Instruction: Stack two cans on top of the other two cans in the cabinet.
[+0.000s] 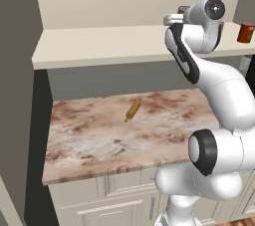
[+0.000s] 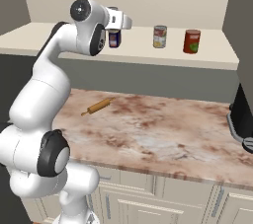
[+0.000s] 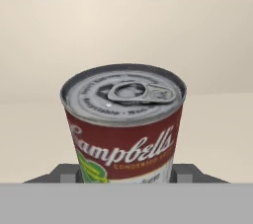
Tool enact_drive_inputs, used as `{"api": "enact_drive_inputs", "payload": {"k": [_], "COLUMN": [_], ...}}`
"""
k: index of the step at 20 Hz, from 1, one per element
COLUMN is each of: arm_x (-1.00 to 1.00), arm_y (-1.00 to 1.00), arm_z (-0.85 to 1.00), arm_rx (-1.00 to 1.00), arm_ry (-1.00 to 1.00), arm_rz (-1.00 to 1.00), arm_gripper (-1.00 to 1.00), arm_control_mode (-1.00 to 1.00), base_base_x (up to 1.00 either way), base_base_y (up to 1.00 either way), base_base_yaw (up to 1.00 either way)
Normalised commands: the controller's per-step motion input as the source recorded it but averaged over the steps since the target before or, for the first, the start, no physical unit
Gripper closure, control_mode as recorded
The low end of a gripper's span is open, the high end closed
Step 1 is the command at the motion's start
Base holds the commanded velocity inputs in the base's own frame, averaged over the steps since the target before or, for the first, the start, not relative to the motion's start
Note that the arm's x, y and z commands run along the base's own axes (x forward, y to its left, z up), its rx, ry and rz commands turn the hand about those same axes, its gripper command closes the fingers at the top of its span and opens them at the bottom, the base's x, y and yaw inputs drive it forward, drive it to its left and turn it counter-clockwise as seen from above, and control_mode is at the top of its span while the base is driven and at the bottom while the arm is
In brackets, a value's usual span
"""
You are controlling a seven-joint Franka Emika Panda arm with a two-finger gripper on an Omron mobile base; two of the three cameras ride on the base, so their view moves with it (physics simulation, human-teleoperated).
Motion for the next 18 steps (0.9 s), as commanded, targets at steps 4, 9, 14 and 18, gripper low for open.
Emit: {"api": "enact_drive_inputs", "payload": {"k": [4, 9, 14, 18], "arm_x": [0.00, 0.00, 0.00, 0.00], "arm_y": [0.00, 0.00, 0.00, 0.00], "arm_z": [-0.09, -0.09, -0.06, -0.01], "arm_rx": [0.00, 0.00, 0.00, 0.00], "arm_ry": [0.00, 0.00, 0.00, 0.00], "arm_rz": [0.00, 0.00, 0.00, 0.00], "arm_gripper": [1.00, 1.00, -1.00, -1.00], "arm_control_mode": [-1.00, -1.00, -1.00, -1.00], "base_base_x": [0.00, 0.00, 0.00, 0.00], "base_base_y": [0.00, 0.00, 0.00, 0.00], "base_base_yaw": [0.00, 0.00, 0.00, 0.00]}}
